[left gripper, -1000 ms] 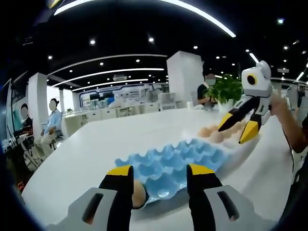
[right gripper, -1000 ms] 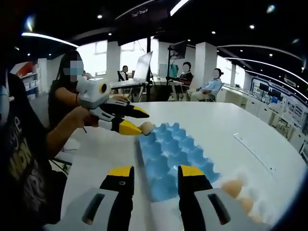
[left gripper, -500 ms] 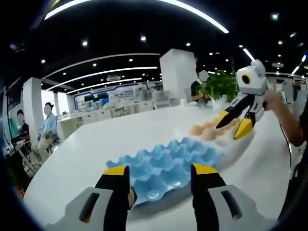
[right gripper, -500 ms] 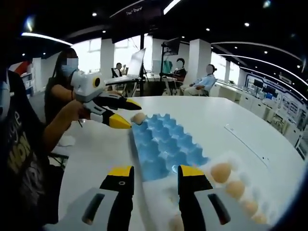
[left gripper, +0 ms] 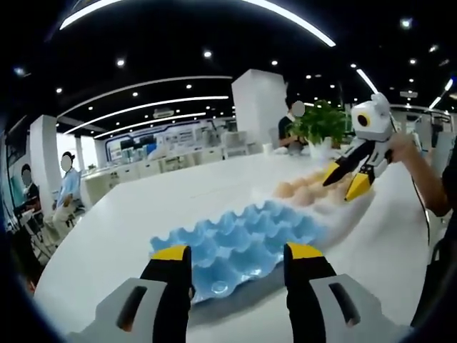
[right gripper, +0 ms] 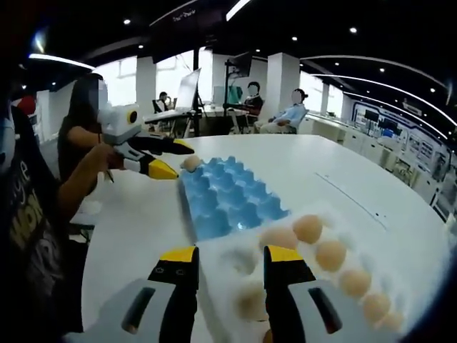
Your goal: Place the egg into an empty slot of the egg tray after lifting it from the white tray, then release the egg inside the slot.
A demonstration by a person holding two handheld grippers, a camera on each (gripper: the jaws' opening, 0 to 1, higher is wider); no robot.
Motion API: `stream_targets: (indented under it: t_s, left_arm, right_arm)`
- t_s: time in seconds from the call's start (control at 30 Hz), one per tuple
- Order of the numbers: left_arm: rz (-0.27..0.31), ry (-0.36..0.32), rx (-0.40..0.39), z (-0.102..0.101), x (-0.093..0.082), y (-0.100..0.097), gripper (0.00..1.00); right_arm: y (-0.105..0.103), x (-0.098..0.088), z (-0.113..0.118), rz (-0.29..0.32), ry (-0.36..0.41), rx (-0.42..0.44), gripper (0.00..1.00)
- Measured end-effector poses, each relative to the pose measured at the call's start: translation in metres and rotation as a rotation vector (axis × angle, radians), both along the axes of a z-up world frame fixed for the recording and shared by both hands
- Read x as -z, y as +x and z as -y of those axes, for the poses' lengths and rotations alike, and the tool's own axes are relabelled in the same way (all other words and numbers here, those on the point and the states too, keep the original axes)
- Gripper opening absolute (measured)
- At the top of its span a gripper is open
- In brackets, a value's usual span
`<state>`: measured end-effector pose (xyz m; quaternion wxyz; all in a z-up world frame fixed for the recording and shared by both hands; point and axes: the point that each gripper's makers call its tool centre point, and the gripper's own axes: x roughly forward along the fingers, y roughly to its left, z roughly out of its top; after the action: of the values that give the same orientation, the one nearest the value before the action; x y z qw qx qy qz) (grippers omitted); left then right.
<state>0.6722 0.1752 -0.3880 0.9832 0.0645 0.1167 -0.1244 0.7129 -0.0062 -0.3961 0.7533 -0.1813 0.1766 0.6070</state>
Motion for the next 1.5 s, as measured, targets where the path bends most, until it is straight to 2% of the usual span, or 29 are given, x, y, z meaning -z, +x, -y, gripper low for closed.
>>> stream_targets:
  t_s: [0.13, 0.23, 0.33, 0.4, 0.43, 0.47, 0.5, 0.53, 0.83, 1.0, 1.07, 1.1, 1.13, 1.17, 1.23, 1.4, 1.5]
  left_arm:
    - [-0.002, 0.003, 0.005, 0.002, 0.000, 0.000, 0.53]
    - [-0.005, 0.007, 0.009, 0.004, 0.001, -0.001, 0.53]
    - [-0.004, 0.005, 0.014, 0.006, 0.001, 0.000, 0.53]
    - [-0.004, 0.004, 0.017, 0.007, 0.001, 0.000, 0.52]
    - [-0.005, 0.003, 0.017, 0.008, 0.002, 0.000, 0.52]
    - [-0.005, 0.002, 0.018, 0.008, 0.002, 0.000, 0.52]
    - [-0.005, 0.002, 0.019, 0.008, 0.002, 0.000, 0.52]
    - [-0.004, 0.000, 0.021, 0.009, 0.001, 0.001, 0.52]
    - [-0.003, -0.007, 0.018, 0.007, 0.002, 0.000, 0.51]
    - [-0.007, -0.003, 0.010, 0.004, 0.004, -0.001, 0.51]
    - [-0.009, -0.011, 0.016, 0.004, 0.005, 0.000, 0.51]
    - [-0.008, -0.012, 0.018, 0.005, 0.005, -0.001, 0.51]
    - [-0.008, -0.011, 0.020, 0.005, 0.005, -0.001, 0.51]
    - [-0.008, -0.008, 0.021, 0.006, 0.005, -0.001, 0.51]
    - [-0.007, -0.008, 0.022, 0.006, 0.005, -0.002, 0.51]
    - [0.000, -0.016, 0.012, 0.002, 0.004, -0.006, 0.51]
    - [0.002, -0.021, 0.009, 0.002, 0.004, -0.009, 0.51]
  right_arm:
    - [0.000, 0.004, 0.007, 0.002, -0.009, 0.017, 0.37]
    - [0.002, 0.013, 0.014, 0.016, -0.055, 0.028, 0.36]
    - [0.009, 0.020, 0.023, 0.048, -0.113, 0.056, 0.35]
    - [0.020, 0.032, 0.034, 0.076, -0.189, 0.081, 0.34]
    - [0.016, 0.028, 0.027, 0.036, -0.121, 0.089, 0.33]
    - [0.014, 0.027, 0.029, -0.009, -0.115, 0.094, 0.32]
    - [0.021, 0.026, 0.030, 0.035, -0.129, 0.090, 0.30]
    - [0.021, 0.027, 0.030, 0.039, -0.133, 0.093, 0.30]
    - [0.026, 0.027, 0.026, 0.061, -0.174, 0.089, 0.25]
    - [0.024, 0.027, 0.026, 0.057, -0.169, 0.089, 0.25]
    - [0.023, 0.027, 0.025, 0.089, -0.192, 0.037, 0.26]
    - [0.021, 0.027, 0.026, 0.118, -0.224, -0.026, 0.25]
    - [0.021, 0.026, 0.026, 0.117, -0.233, -0.038, 0.25]
    - [0.017, 0.027, 0.031, 0.104, -0.282, -0.054, 0.25]
    - [0.015, 0.028, 0.032, 0.096, -0.329, -0.095, 0.25]
    - [0.015, 0.030, 0.031, 0.047, -0.368, -0.110, 0.26]
    - [0.018, 0.035, 0.032, -0.027, -0.383, -0.095, 0.26]
